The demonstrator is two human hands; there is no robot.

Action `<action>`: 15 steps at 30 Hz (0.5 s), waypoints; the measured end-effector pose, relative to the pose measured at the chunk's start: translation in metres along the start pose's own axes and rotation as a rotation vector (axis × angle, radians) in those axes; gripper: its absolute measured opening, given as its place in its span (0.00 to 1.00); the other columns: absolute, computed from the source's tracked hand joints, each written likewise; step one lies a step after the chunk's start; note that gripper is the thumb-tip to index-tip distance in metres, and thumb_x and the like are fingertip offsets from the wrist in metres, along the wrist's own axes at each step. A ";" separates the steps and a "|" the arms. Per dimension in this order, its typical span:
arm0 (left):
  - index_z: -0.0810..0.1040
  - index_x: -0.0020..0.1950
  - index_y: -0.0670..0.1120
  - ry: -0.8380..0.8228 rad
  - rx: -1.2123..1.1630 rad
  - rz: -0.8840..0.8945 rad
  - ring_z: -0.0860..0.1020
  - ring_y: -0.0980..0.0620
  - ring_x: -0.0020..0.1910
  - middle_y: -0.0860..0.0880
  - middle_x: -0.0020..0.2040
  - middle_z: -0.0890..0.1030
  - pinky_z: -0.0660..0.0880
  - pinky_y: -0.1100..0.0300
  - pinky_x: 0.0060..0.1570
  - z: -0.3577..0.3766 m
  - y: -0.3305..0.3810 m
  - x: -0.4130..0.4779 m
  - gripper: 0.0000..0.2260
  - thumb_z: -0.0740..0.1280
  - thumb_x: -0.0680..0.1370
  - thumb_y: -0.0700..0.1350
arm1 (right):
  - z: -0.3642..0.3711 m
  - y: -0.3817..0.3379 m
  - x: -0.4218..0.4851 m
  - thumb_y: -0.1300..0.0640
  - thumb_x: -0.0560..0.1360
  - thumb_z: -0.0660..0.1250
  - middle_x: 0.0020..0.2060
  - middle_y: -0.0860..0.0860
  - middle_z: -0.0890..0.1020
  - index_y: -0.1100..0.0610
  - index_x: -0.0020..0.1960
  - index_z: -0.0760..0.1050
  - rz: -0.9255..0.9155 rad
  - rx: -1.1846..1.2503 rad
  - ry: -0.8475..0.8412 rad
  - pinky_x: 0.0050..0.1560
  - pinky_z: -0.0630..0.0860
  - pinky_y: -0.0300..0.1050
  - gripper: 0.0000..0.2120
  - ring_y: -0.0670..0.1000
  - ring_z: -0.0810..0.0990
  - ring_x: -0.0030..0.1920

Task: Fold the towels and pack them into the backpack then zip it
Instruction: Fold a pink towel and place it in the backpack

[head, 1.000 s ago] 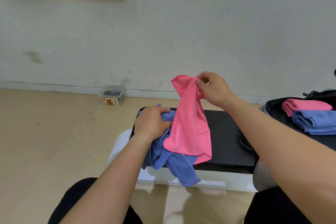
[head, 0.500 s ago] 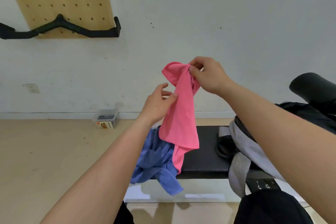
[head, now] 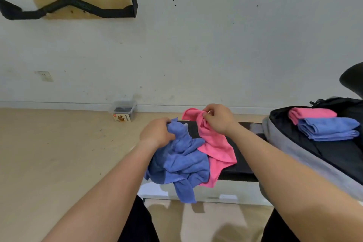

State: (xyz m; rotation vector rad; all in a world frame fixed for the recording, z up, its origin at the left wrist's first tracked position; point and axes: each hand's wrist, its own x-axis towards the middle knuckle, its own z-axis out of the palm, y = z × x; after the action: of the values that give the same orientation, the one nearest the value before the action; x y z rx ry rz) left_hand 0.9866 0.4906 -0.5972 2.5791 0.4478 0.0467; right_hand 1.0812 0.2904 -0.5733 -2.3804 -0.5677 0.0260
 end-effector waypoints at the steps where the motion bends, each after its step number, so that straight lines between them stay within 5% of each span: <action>1: 0.77 0.61 0.54 -0.001 0.025 0.010 0.78 0.49 0.51 0.51 0.61 0.81 0.76 0.56 0.49 0.002 0.000 0.000 0.21 0.68 0.68 0.49 | 0.012 0.004 -0.001 0.57 0.77 0.64 0.32 0.46 0.78 0.54 0.49 0.81 0.017 -0.012 -0.037 0.40 0.67 0.42 0.07 0.51 0.77 0.40; 5: 0.57 0.76 0.65 -0.119 0.258 0.010 0.59 0.38 0.73 0.50 0.77 0.56 0.64 0.38 0.67 0.016 0.007 -0.011 0.40 0.70 0.67 0.63 | 0.044 0.025 -0.005 0.50 0.69 0.61 0.55 0.53 0.78 0.46 0.58 0.78 0.081 -0.227 -0.289 0.58 0.73 0.52 0.18 0.58 0.76 0.57; 8: 0.57 0.75 0.65 -0.145 0.389 0.121 0.50 0.36 0.76 0.50 0.78 0.52 0.55 0.32 0.69 0.028 0.016 -0.022 0.44 0.70 0.63 0.72 | 0.044 0.038 -0.013 0.43 0.60 0.61 0.69 0.51 0.68 0.39 0.73 0.65 0.065 -0.394 -0.555 0.71 0.62 0.55 0.39 0.57 0.66 0.71; 11: 0.60 0.72 0.64 -0.242 0.408 0.131 0.42 0.34 0.76 0.48 0.79 0.47 0.52 0.28 0.69 0.039 0.017 -0.026 0.44 0.71 0.60 0.74 | 0.031 0.050 -0.023 0.44 0.62 0.71 0.72 0.49 0.61 0.38 0.78 0.51 0.021 -0.501 -0.685 0.71 0.62 0.56 0.49 0.59 0.61 0.70; 15: 0.63 0.68 0.62 -0.174 0.439 0.149 0.50 0.33 0.74 0.48 0.77 0.50 0.60 0.31 0.65 0.050 0.014 -0.027 0.36 0.72 0.64 0.65 | 0.022 0.059 -0.033 0.56 0.71 0.68 0.60 0.48 0.72 0.40 0.70 0.67 -0.077 -0.514 -0.513 0.59 0.71 0.49 0.29 0.58 0.73 0.61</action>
State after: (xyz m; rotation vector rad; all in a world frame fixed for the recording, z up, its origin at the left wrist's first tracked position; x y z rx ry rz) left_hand 0.9712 0.4458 -0.6323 3.0094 0.2165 -0.2490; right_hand 1.0713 0.2510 -0.6315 -2.8582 -1.0037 0.5268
